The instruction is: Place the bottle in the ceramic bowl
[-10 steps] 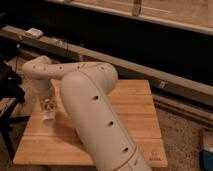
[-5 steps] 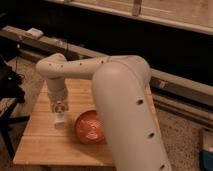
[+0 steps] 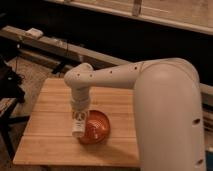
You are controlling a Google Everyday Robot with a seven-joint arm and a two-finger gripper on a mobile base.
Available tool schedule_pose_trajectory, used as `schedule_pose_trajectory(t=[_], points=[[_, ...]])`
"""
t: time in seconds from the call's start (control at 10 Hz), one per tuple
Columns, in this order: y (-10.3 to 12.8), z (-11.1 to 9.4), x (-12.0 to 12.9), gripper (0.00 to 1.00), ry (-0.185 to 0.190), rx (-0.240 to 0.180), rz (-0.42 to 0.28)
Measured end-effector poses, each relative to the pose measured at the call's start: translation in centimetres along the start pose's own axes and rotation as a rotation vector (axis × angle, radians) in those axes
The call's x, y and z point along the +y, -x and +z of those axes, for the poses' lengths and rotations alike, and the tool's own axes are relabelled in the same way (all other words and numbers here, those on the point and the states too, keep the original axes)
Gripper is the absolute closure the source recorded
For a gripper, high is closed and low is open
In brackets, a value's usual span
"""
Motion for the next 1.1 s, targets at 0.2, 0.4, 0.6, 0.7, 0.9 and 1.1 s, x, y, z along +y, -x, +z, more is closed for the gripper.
schedule_pose_trajectory(t=[0.2, 0.4, 0.6, 0.7, 0.9, 1.1], points=[[-0.4, 0.2, -2.9, 0.88, -0.011, -0.096, 0.074], [0.0, 0.5, -3.8, 0.66, -0.04, -0.166, 0.085], [1.1, 0.9, -3.5, 0.47, -0.059, -0.197, 0.076], [1.7, 1.1, -3.1, 0.36, -0.061, -0.207, 0.071], [2.6, 1.2, -3.1, 0.33, -0.065, -0.218, 0.072], [3.2, 1.4, -2.8, 0.33, -0.066, -0.221, 0.068]])
